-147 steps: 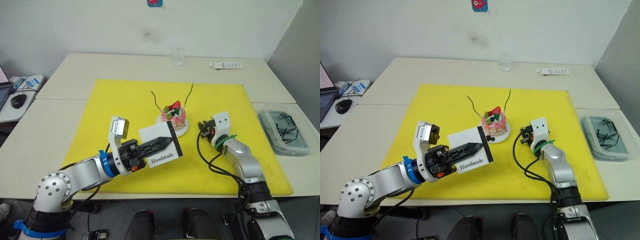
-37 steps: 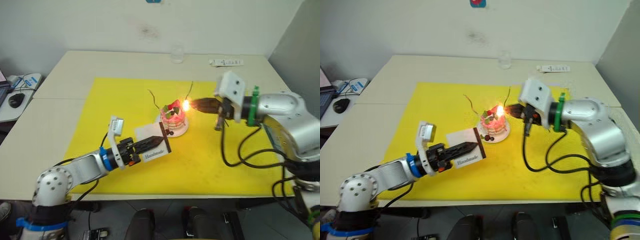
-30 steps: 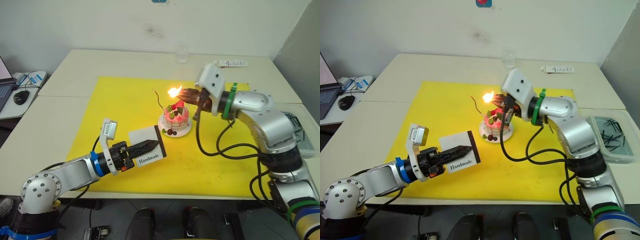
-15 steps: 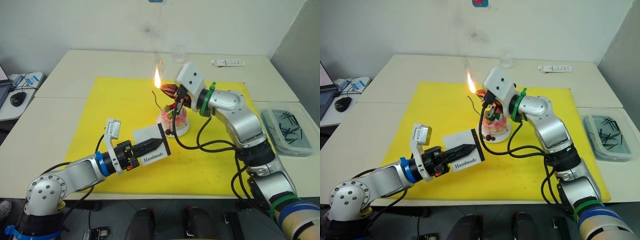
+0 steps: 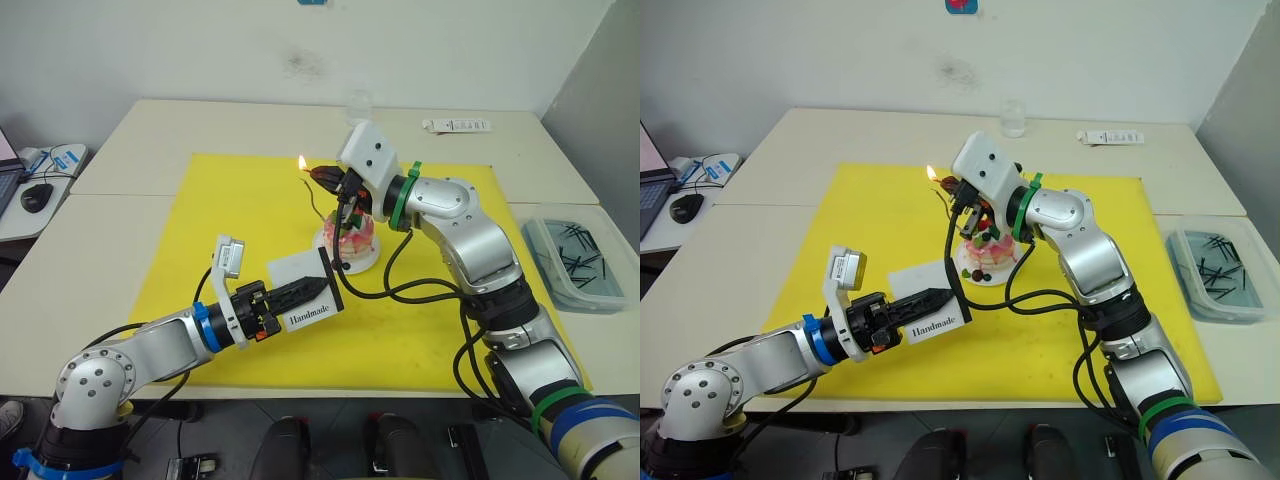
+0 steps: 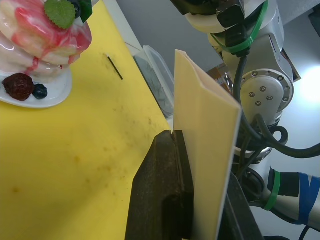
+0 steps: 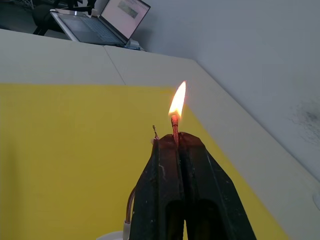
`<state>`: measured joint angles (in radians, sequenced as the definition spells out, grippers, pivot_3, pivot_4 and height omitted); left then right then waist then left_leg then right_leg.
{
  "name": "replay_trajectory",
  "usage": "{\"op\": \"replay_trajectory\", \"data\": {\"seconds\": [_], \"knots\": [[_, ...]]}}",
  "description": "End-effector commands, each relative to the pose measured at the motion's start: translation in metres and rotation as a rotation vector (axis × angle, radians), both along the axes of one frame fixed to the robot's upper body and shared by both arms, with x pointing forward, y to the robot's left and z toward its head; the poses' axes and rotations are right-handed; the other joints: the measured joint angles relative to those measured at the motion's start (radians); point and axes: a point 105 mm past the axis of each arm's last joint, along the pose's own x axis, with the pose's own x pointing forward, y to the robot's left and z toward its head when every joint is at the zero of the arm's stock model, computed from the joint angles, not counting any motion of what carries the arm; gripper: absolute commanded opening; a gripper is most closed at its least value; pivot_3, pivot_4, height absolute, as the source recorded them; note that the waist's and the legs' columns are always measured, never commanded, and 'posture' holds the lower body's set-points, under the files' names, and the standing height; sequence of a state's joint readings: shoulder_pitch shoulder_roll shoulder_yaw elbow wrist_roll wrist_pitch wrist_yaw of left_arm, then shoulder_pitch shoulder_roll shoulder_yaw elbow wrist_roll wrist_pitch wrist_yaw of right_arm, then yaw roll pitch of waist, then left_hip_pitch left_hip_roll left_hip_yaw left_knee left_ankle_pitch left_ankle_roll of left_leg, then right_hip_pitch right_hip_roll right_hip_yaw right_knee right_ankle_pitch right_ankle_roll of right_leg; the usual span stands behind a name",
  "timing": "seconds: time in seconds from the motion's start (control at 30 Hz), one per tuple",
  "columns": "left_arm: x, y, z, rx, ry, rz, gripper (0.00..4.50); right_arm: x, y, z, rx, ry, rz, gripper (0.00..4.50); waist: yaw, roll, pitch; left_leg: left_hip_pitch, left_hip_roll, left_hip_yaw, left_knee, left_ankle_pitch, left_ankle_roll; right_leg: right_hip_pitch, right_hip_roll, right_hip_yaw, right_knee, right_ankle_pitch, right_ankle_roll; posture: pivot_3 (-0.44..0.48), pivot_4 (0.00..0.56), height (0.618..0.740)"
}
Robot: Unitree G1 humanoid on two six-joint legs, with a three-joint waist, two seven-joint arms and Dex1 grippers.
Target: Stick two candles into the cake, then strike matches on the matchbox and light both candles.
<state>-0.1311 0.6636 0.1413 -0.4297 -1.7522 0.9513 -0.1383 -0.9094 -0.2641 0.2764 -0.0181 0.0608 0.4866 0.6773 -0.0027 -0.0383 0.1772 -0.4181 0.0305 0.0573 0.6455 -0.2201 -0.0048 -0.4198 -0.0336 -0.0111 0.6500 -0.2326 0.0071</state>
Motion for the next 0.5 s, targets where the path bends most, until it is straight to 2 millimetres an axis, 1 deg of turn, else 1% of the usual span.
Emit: {"op": "replay_trajectory", "data": {"seconds": [0.03,0.17,0.5], "knots": [[-0.0019,-0.0022,0.0079,-0.010,-0.034,-0.015,0.00,-0.0099,0.0069,0.0133,0.001,-0.062,0.045,0.04,0.000,0.000,0.000,0.000,0.000,0.000,0.000,0.000,0.000,0.000,0.000,0.000,0.000,0.000,0.000,0.000,0.150,0.740],[-0.0009,-0.0030,0.0068,-0.010,-0.035,-0.013,0.00,-0.0116,0.0077,0.0102,-0.010,-0.056,0.057,0.04,0.000,0.000,0.000,0.000,0.000,0.000,0.000,0.000,0.000,0.000,0.000,0.000,0.000,0.000,0.000,0.000,0.150,0.740],[0.0000,-0.0046,0.0074,-0.013,-0.038,-0.020,0.00,-0.0116,0.0080,0.0094,-0.009,-0.054,0.056,0.04,0.000,0.000,0.000,0.000,0.000,0.000,0.000,0.000,0.000,0.000,0.000,0.000,0.000,0.000,0.000,0.000,0.150,0.740]]}}
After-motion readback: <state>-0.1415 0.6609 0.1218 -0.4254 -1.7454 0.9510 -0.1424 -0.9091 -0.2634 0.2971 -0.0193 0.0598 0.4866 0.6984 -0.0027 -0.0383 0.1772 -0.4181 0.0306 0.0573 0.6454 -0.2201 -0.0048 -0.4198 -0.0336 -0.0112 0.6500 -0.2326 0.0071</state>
